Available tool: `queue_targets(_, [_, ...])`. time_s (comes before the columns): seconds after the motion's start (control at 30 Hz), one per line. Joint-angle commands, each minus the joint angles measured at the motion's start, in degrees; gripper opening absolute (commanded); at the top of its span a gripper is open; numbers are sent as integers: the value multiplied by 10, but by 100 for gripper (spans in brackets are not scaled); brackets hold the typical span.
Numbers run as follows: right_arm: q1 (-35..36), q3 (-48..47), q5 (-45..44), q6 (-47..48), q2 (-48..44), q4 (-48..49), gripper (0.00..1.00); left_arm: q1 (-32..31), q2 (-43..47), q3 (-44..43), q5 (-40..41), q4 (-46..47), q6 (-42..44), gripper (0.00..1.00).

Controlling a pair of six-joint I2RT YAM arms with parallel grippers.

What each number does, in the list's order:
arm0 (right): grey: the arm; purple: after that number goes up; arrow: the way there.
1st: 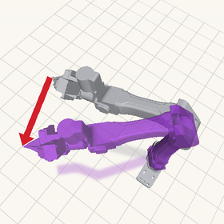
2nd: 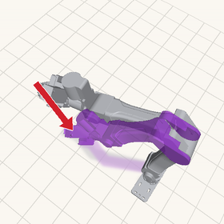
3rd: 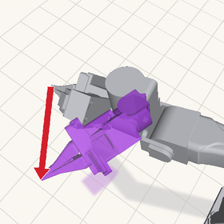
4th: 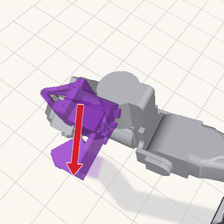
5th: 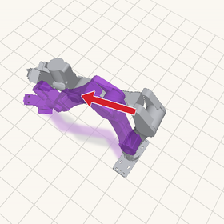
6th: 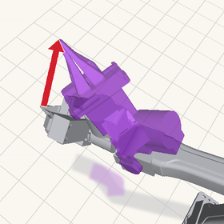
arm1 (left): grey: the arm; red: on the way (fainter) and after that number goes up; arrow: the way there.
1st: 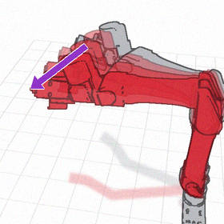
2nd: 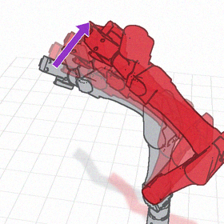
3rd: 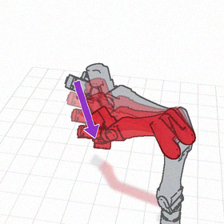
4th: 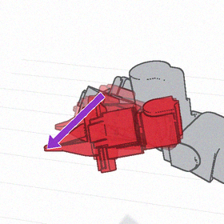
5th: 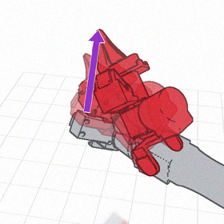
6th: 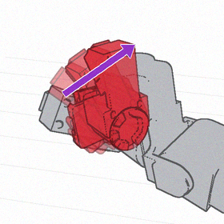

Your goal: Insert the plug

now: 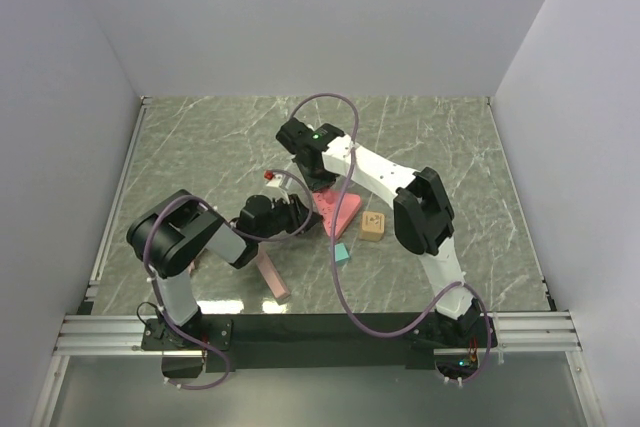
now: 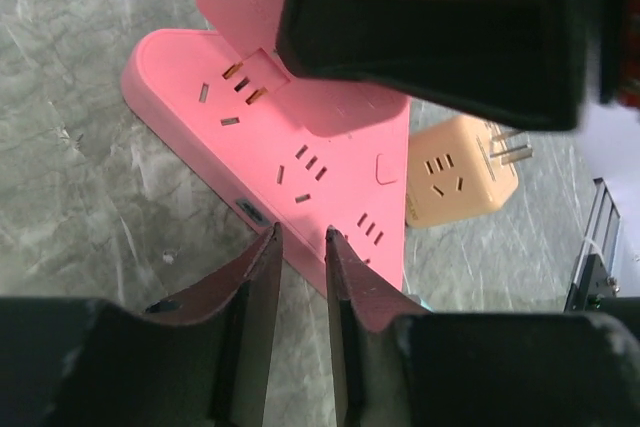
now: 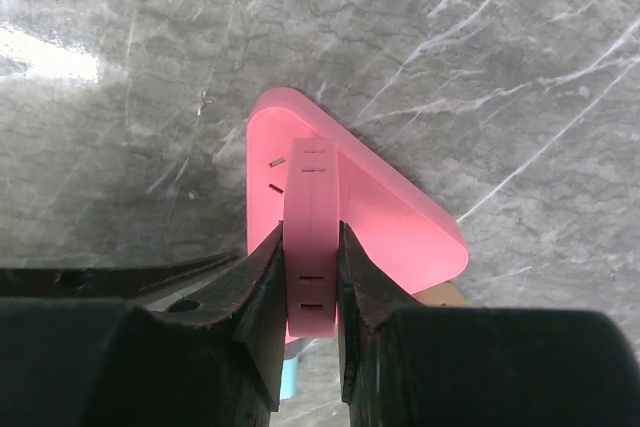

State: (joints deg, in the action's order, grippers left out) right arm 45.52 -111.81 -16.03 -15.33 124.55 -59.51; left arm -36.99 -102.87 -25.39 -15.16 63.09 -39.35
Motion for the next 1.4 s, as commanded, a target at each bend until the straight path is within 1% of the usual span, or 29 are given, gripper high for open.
queue_targets(0.0, [4,28,35,-8,-4,32,0,-3,-16,-21,-9,47,-17,28])
queue_targets(0.23, [5,42,76,-4,-14,55,0,-3,-52,-33,3,41,-16,28])
queue_targets(0.43, [3,57,70,-4,-11,62,0,-4,-68,-41,-8,45,-20,27])
queue_targets(0.73, [3,49,-37,-6,-22,39,0,-4,-78,-51,-3,28,-17,27])
queue_targets(0.93, [3,55,-71,0,-33,45,0,-4,-91,-62,-1,23,-17,23])
queue_targets(1.07, [3,59,-69,7,-44,60,0,-4,-90,-63,8,25,-19,17])
queue_targets(1.13, [1,61,-67,9,-47,66,0,-4,-81,-62,12,26,-20,17])
queue_targets(1.17, [-1,62,-58,11,-50,73,0,-4,-80,-59,12,27,-22,19])
queue_targets(1.27, [-3,67,-49,16,-56,85,0,-4,-73,-58,6,44,-32,33])
queue_targets(1.3, [-5,70,-42,16,-57,90,0,-4,-73,-58,1,51,-36,45])
queue_targets(1.37, [-7,76,-30,18,-64,105,0,-4,-80,-66,-2,57,-47,52])
